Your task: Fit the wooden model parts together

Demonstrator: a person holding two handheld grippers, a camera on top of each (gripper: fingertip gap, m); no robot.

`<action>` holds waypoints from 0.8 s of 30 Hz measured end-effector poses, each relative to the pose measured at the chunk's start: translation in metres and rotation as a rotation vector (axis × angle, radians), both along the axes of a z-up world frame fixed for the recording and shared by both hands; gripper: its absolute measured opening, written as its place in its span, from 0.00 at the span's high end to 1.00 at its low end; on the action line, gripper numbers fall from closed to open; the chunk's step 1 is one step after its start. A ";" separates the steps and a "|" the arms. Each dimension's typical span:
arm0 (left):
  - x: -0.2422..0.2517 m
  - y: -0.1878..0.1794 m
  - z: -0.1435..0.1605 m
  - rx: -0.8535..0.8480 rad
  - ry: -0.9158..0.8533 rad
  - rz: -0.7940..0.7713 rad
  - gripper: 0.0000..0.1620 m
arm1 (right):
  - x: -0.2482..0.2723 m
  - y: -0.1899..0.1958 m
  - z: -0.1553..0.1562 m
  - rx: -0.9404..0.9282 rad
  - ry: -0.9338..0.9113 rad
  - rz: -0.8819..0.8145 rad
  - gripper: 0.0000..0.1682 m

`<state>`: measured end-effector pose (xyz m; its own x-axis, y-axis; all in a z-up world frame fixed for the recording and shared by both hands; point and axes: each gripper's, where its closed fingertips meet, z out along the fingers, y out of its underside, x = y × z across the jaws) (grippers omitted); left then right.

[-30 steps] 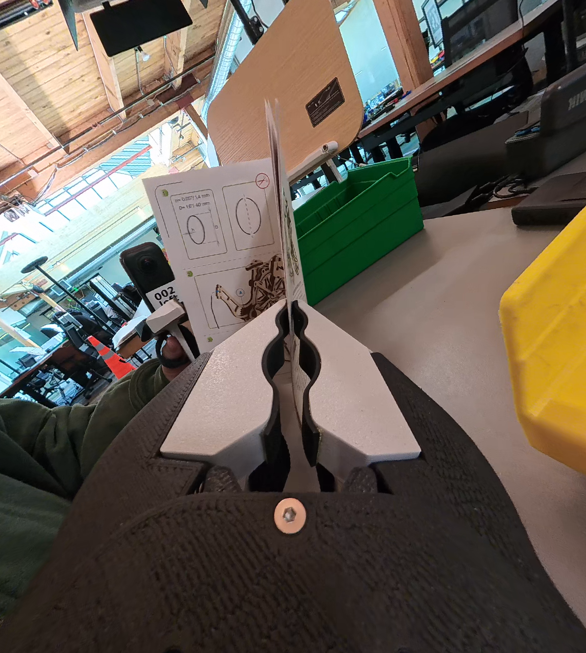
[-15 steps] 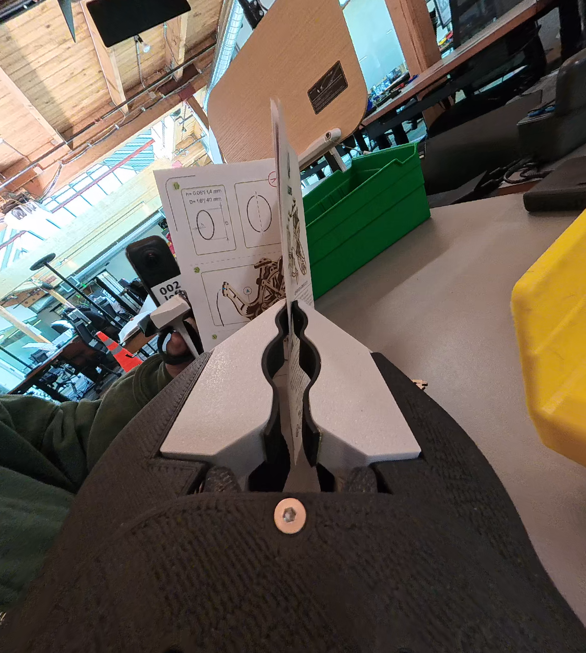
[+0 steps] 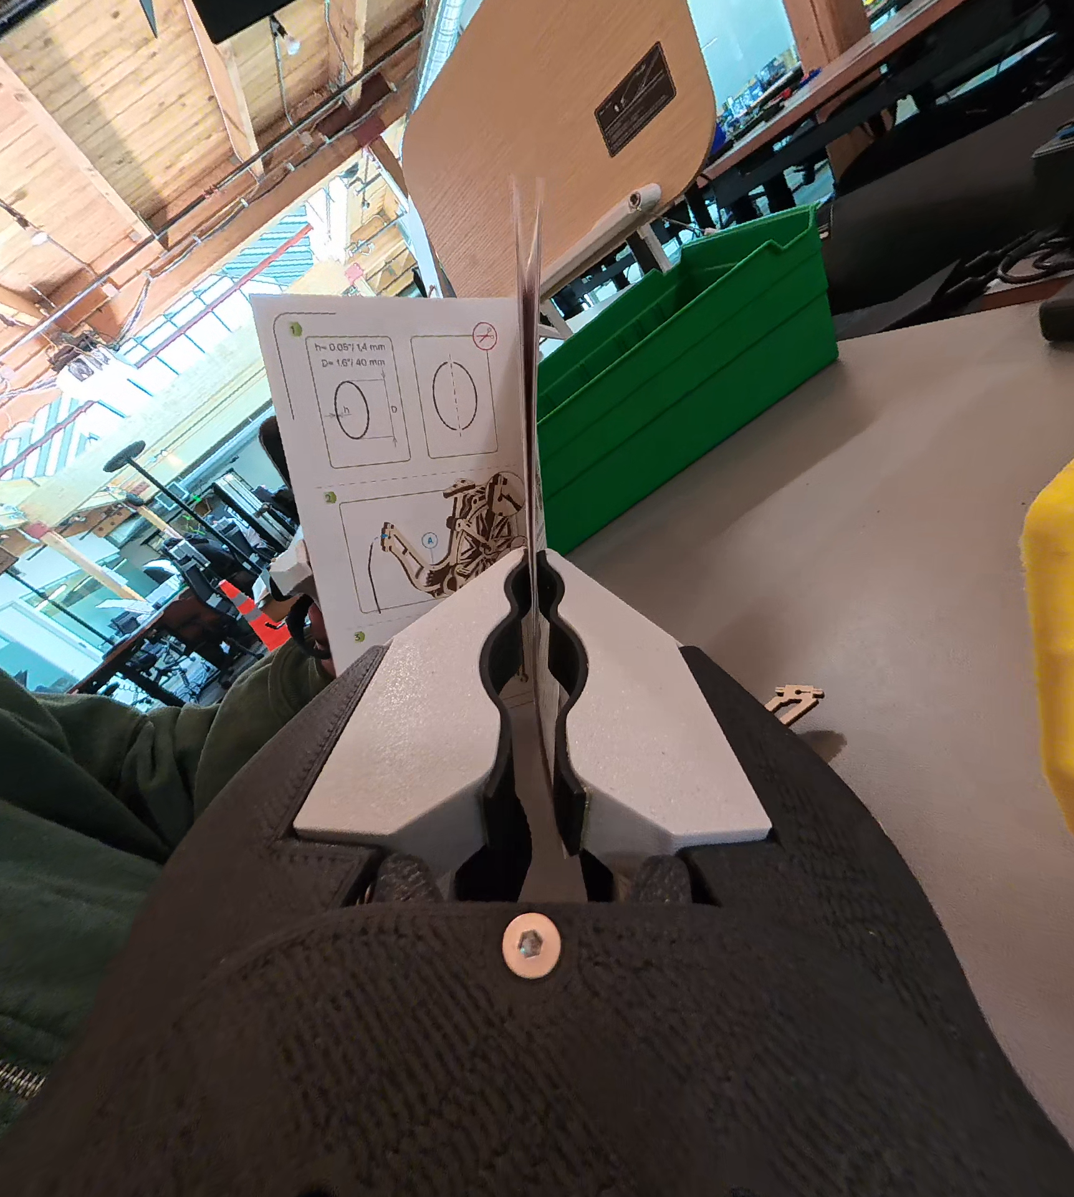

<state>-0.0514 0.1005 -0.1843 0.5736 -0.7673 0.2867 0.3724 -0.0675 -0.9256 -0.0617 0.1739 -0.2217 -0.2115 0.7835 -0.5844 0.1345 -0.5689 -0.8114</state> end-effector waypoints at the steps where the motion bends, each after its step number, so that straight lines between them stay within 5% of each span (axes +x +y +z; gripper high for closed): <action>1: 0.000 0.000 0.000 0.001 -0.003 0.000 1.00 | 0.000 0.000 0.000 -0.001 0.000 0.002 1.00; 6: -0.001 0.001 -0.001 -0.002 0.006 0.015 1.00 | -0.002 -0.007 0.000 0.014 0.000 0.035 1.00; 18: -0.010 0.012 -0.014 -0.089 0.022 0.075 1.00 | -0.007 -0.043 -0.006 0.012 -0.020 0.223 0.80; 24: -0.022 0.017 -0.017 -0.125 -0.015 0.112 1.00 | -0.007 -0.038 -0.019 0.054 -0.094 0.193 0.98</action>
